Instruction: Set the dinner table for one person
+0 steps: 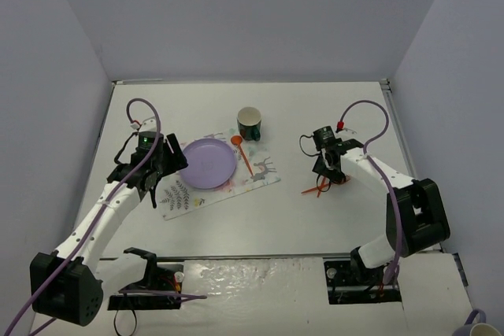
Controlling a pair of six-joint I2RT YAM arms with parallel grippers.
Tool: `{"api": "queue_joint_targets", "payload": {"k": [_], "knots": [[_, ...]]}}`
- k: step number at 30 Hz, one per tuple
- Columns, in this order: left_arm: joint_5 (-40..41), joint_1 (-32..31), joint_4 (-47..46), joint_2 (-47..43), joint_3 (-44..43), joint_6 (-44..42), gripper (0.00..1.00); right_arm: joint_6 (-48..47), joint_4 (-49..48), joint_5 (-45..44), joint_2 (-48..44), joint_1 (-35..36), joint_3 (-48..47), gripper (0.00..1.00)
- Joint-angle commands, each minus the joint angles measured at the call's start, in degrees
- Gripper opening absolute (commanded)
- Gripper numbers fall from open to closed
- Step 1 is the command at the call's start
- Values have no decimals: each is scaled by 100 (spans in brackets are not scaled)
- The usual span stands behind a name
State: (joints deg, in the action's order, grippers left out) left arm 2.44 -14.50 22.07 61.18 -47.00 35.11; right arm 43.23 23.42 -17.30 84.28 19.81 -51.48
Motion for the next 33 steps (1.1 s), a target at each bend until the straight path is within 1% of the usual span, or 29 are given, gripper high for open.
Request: {"api": "queue_joint_targets", "payload": {"k": [1, 3, 16, 18, 19, 20, 21, 22, 24, 28, 31, 33], "knots": [[10, 26, -273, -2, -81, -31, 59, -168, -537, 137, 270, -199, 37, 40], [19, 26, -291, 34, -81, -31, 59, -271, -777, 323, 345, -303, 77, 39], [23, 26, -366, 216, -95, -9, 59, -495, -1366, 503, 1020, -676, 267, 37], [11, 26, -379, 254, -98, -13, 59, -499, -1472, 509, 1113, -680, 287, 34], [11, 26, -379, 254, -98, -6, 59, -492, -1487, 531, 1209, -680, 280, 31], [18, 26, -386, 261, -98, -4, 59, -498, -1527, 668, 1259, -680, 287, 11], [23, 26, -384, 259, -98, -4, 59, -503, -1592, 783, 1299, -680, 291, 5], [26, 26, -381, 255, -98, -4, 59, -507, -1661, 892, 1337, -680, 295, 1], [38, 26, -378, 253, -98, -5, 59, -495, -1700, 1050, 1353, -679, 285, 0], [78, 26, -369, 245, -98, -6, 59, -630, -1684, 1221, 959, -593, 174, 0], [91, 26, -403, 261, -91, 11, 59, -732, -1468, 1083, 347, -204, -157, 0], [59, 26, -436, 280, -92, 31, 59, -874, -1324, 867, 9, 216, -466, 0]]}}
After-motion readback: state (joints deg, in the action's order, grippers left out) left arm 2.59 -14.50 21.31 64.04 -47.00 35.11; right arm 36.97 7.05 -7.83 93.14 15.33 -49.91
